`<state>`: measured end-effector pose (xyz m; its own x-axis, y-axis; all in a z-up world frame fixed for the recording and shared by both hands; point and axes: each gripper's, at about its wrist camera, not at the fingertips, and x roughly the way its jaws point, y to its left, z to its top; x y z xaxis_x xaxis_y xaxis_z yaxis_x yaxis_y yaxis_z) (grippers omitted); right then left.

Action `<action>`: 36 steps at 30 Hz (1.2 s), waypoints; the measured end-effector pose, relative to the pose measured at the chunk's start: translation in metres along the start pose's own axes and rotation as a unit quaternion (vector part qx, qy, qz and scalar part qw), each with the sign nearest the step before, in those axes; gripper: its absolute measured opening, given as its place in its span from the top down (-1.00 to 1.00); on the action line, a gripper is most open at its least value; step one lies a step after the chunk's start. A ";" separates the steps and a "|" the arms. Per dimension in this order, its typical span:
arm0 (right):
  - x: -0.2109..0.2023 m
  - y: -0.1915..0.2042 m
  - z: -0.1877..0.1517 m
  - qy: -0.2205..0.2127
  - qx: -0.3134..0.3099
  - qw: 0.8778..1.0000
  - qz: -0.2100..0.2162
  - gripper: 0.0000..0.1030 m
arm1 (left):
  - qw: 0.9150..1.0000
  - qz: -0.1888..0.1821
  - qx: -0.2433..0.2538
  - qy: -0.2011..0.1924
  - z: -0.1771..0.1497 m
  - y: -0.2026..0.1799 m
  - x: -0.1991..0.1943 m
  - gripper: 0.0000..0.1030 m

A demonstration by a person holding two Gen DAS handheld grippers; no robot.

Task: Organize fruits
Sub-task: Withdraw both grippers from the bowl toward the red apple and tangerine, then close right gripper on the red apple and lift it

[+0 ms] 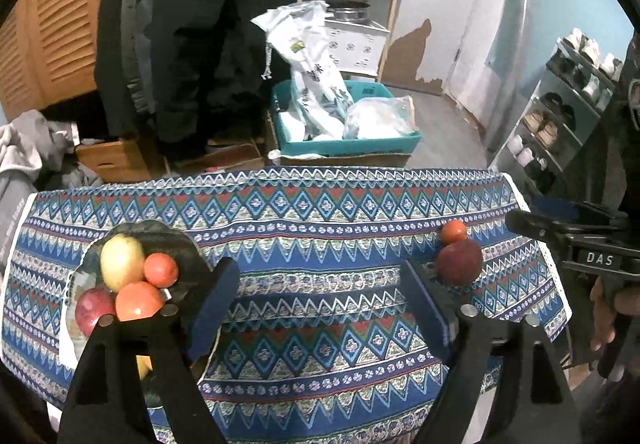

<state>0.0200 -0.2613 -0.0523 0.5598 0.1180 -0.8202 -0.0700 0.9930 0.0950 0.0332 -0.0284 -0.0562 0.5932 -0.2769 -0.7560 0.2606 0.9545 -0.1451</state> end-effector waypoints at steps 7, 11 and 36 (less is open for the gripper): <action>0.040 -0.038 -0.012 0.046 0.038 0.998 -0.017 -0.53 | 1.000 0.001 0.007 0.020 -0.002 -0.012 0.030 -0.66; 0.065 -0.053 -0.020 0.071 0.050 0.996 -0.017 -0.54 | 0.999 0.004 0.007 0.033 -0.003 -0.014 0.046 -0.66; 0.155 -0.058 -0.056 0.129 0.026 0.991 -0.015 -0.52 | 0.996 0.011 0.000 0.094 -0.020 -0.016 0.120 -0.66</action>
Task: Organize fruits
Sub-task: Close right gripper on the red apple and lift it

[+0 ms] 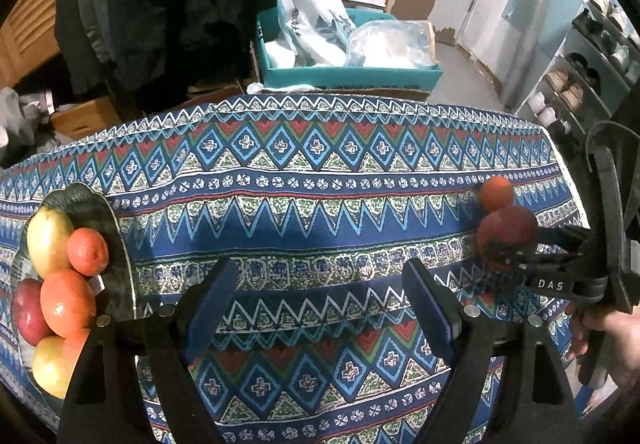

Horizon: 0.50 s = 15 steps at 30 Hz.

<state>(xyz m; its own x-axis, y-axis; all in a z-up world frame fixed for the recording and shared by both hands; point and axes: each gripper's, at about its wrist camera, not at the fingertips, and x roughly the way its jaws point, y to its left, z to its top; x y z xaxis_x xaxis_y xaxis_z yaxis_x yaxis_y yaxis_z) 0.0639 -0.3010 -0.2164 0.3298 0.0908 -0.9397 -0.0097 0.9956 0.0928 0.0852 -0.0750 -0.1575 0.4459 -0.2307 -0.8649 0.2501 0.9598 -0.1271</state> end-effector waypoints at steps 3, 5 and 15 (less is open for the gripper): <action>0.002 0.000 0.001 -0.002 0.006 1.000 0.001 -0.50 | 1.000 0.000 0.001 0.002 0.001 -0.001 0.002 -0.66; 0.000 -0.002 -0.003 -0.007 0.015 1.000 0.004 -0.50 | 1.000 -0.001 0.000 0.003 0.002 -0.004 0.004 -0.66; -0.046 -0.037 -0.012 -0.046 0.054 0.997 -0.032 -0.49 | 1.000 -0.019 0.010 0.009 0.010 -0.037 0.011 -0.66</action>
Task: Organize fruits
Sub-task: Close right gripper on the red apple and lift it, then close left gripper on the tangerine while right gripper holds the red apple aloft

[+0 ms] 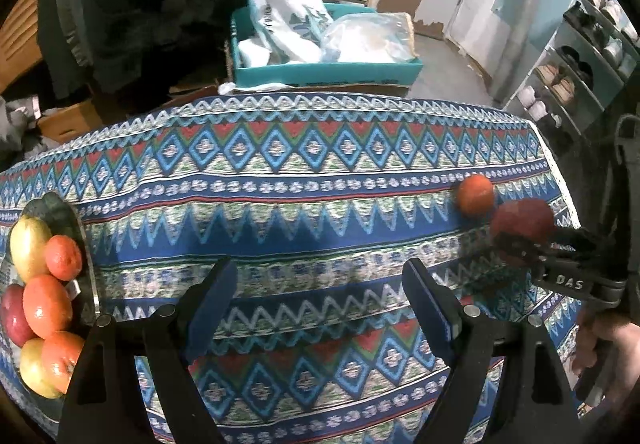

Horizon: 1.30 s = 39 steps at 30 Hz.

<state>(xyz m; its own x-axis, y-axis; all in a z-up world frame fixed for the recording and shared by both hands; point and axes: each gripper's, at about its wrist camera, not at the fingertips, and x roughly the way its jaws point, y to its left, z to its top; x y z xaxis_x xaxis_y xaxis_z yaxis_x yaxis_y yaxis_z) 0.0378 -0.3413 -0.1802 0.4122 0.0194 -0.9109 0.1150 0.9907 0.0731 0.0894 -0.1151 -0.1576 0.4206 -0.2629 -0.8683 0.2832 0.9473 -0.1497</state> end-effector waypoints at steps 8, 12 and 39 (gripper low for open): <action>-0.027 -0.035 0.007 -0.028 0.025 0.999 -0.023 -0.49 | 0.999 -0.025 0.032 -0.006 0.024 -0.050 0.009 -0.66; -0.024 -0.049 0.009 -0.033 0.043 0.998 -0.023 -0.49 | 0.997 -0.036 0.063 -0.005 0.036 -0.077 0.016 -0.66; -0.002 -0.113 0.009 -0.032 0.139 0.989 -0.033 -0.50 | 0.992 -0.076 0.076 0.063 0.050 -0.148 0.123 -0.54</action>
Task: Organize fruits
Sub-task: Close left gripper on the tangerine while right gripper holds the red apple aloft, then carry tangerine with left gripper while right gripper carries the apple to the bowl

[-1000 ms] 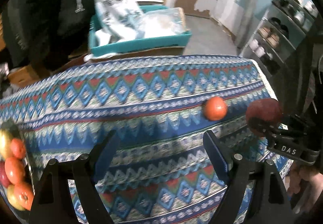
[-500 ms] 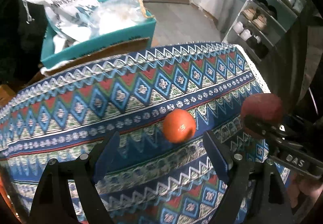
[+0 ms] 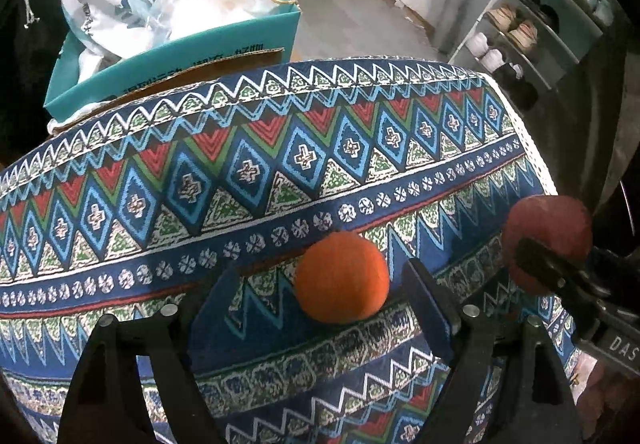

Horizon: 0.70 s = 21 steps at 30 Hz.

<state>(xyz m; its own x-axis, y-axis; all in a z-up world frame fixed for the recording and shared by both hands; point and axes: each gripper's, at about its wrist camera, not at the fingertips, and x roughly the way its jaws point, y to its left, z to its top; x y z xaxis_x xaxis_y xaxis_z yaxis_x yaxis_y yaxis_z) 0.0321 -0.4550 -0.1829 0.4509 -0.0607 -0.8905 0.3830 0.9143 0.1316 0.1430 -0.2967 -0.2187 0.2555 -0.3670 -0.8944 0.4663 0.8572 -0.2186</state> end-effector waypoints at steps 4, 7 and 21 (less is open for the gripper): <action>0.002 0.003 0.001 0.000 -0.001 1.000 0.003 -0.50 | 1.000 -0.006 0.000 0.011 0.001 -0.002 0.007 -0.36; 0.003 0.005 0.002 0.000 -0.002 1.000 0.002 -0.50 | 1.000 0.002 0.009 0.009 -0.001 -0.006 0.008 -0.17; -0.015 0.017 0.004 -0.017 -0.032 0.999 -0.008 -0.50 | 0.999 0.004 0.039 -0.028 -0.011 -0.010 -0.022 0.11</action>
<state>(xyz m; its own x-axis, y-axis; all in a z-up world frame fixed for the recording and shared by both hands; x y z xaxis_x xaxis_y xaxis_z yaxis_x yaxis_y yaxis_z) 0.0349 -0.4396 -0.1654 0.4733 -0.0882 -0.8765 0.3389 0.9366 0.0888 0.1234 -0.2932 -0.2013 0.3055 -0.3814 -0.8725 0.5277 0.8305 -0.1783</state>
